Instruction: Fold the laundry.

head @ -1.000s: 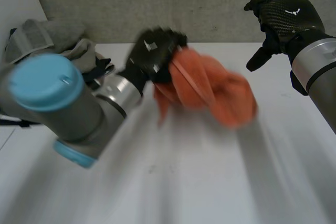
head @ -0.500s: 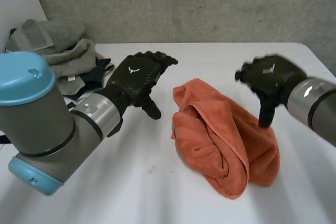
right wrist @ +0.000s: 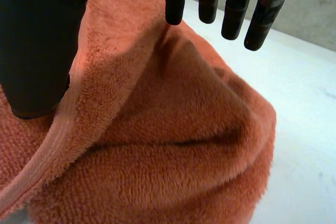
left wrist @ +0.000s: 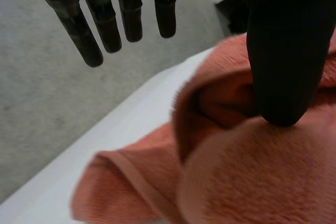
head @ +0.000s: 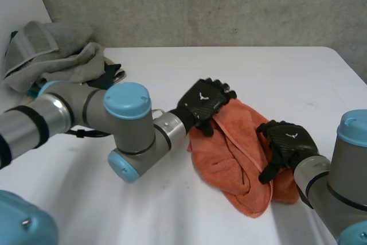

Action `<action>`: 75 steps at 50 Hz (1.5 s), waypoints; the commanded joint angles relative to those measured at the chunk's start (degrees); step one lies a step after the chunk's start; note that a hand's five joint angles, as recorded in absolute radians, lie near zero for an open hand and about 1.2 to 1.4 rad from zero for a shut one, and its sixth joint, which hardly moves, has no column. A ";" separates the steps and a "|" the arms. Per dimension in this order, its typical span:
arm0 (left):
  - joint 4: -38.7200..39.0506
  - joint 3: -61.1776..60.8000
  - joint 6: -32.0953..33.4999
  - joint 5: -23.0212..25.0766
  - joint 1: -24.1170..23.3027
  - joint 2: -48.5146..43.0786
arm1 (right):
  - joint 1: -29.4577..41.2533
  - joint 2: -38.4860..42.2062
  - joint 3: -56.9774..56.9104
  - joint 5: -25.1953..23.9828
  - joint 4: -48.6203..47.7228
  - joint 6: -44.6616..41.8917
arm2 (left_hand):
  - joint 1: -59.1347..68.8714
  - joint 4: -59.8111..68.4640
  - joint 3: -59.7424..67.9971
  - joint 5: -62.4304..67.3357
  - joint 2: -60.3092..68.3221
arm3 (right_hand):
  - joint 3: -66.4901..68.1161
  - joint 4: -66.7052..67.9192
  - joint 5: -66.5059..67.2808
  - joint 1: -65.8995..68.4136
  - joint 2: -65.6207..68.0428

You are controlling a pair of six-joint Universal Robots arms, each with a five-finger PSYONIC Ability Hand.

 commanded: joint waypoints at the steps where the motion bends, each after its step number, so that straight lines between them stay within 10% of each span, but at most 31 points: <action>1: -6.29 6.06 3.95 0.56 -0.37 -5.54 | -0.02 3.47 -1.35 2.49 -0.64 1.44 | 33.94 33.76 34.03 33.58 33.93 | -0.02 -1.23 -1.26 0.03 -0.76; 5: -6.47 6.86 5.63 -0.58 -0.28 -5.38 | -0.02 6.38 -3.46 2.40 -0.38 1.17 | 60.05 59.87 60.14 59.69 60.04 | 33.50 32.29 32.26 33.55 32.76; 10: -6.03 6.86 5.90 -7.87 -0.11 -1.78 | -0.02 6.47 -6.01 1.70 -0.64 1.09 | 60.13 59.94 60.22 59.77 60.12 | 67.92 66.71 66.68 67.97 67.18; 27: 1.35 -0.68 5.73 -15.17 2.18 24.67 | 1.28 -3.36 -32.20 -0.67 -2.83 -4.97 | 60.13 59.94 60.22 59.77 60.12 | 67.92 66.71 66.68 67.97 67.18; 45: 2.23 -39.79 6.08 -16.67 5.69 42.97 | 8.94 2.58 -24.91 -6.92 17.02 -14.20 | 60.13 59.94 60.22 59.77 60.12 | 67.92 66.71 66.68 67.97 67.18; 48: 1.53 -40.43 6.08 -17.02 5.60 40.51 | 8.94 5.76 -25.26 -6.92 17.38 -14.82 | 60.13 59.94 60.22 59.77 60.12 | 13.27 12.06 12.02 13.32 12.52; 50: 1.27 -40.16 5.99 -17.11 5.52 38.49 | 8.68 5.59 -25.35 -6.83 17.12 -14.39 | 60.13 59.94 60.22 59.77 60.12 | 1.57 0.36 0.33 1.62 0.83; 75: 0.91 -33.49 4.85 -17.46 5.52 46.48 | -8.99 -3.20 -8.92 -20.01 17.66 -14.03 | 60.13 59.94 60.22 59.77 60.12 | 1.54 0.33 0.29 1.59 0.79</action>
